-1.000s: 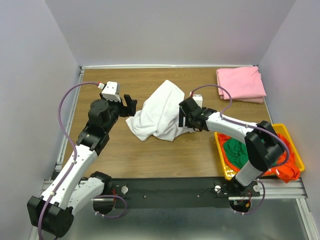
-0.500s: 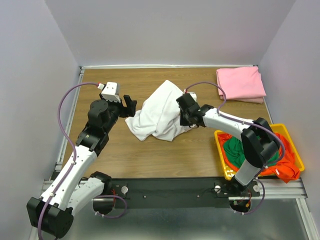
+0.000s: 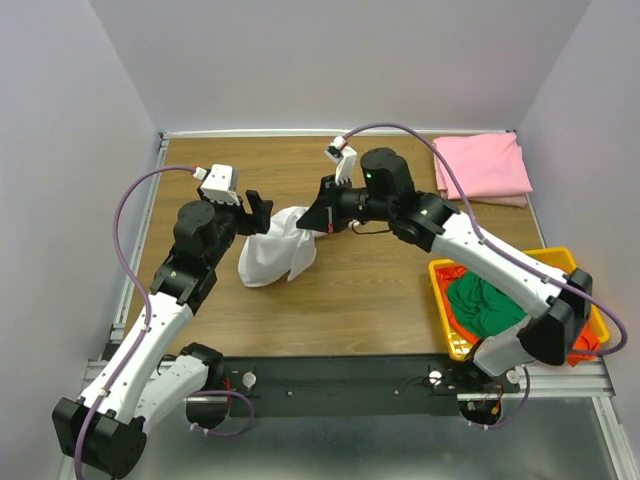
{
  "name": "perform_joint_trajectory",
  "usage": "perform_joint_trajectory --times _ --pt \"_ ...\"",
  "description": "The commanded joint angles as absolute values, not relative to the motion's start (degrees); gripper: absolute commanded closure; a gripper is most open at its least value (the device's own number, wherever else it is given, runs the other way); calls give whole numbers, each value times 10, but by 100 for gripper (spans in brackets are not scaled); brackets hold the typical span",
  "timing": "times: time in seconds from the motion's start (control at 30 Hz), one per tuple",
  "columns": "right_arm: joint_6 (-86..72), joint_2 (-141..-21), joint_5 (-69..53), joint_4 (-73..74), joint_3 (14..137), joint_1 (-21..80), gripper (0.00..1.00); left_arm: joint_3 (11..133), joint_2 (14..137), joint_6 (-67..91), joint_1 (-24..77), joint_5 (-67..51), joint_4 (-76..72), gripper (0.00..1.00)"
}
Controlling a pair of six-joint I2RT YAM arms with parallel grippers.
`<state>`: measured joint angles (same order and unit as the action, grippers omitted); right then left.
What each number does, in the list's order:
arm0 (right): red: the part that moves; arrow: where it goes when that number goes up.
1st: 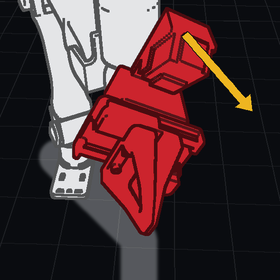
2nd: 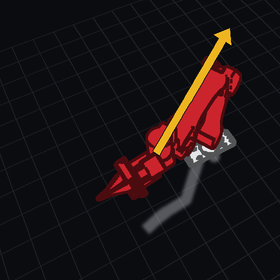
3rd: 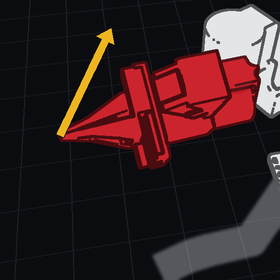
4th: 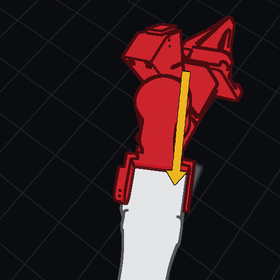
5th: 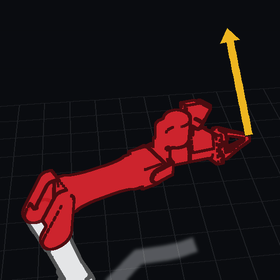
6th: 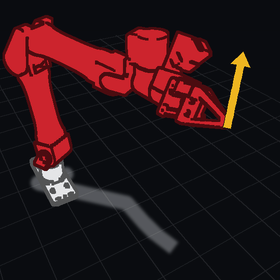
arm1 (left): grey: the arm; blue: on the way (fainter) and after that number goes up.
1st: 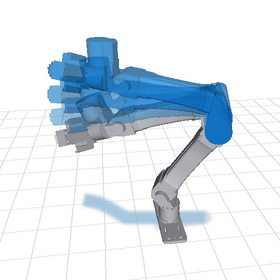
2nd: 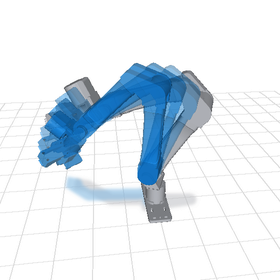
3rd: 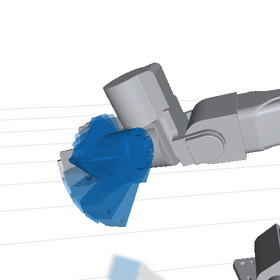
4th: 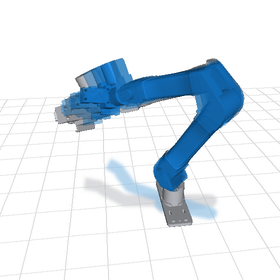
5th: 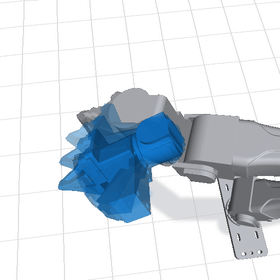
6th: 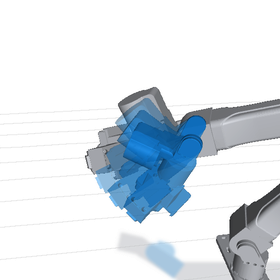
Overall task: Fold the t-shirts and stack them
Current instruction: Flatten the tshirt out
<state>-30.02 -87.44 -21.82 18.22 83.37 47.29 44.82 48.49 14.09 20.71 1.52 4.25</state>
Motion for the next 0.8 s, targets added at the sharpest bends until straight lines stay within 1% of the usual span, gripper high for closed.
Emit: perform_joint_trajectory --times 0.0,0.03,0.07,0.1,0.13,0.17,0.2,0.23,0.3,0.37,0.43,0.6,0.77 --pt "-329 -833 -207 144 774 470 99 449 472 131 204 20 47 18" --pt "-339 -818 -174 144 735 470 100 448 470 131 204 25 47 18" --pt "-344 -811 -99 145 710 468 100 448 469 129 204 29 48 18" --pt "-349 -808 -66 145 689 465 99 448 467 129 204 33 51 18" --pt "-358 -806 -13 146 646 448 97 450 466 125 204 39 54 18" --pt "-373 -809 12 149 628 436 77 451 467 123 204 41 55 18" --pt "-373 -814 23 151 609 425 61 451 468 122 204 40 55 18" --pt "-375 -830 25 151 591 398 47 452 469 120 204 35 56 18" --pt "-374 -850 70 157 557 388 23 451 475 120 204 31 55 18" --pt "-367 -881 103 157 548 387 18 451 479 120 204 26 56 18" --pt "-352 -912 109 156 553 387 16 451 484 121 204 20 55 18" --pt "-331 -962 141 153 601 387 16 450 487 121 204 20 54 18" --pt "-308 -1033 143 148 670 386 17 448 480 120 204 27 52 18"
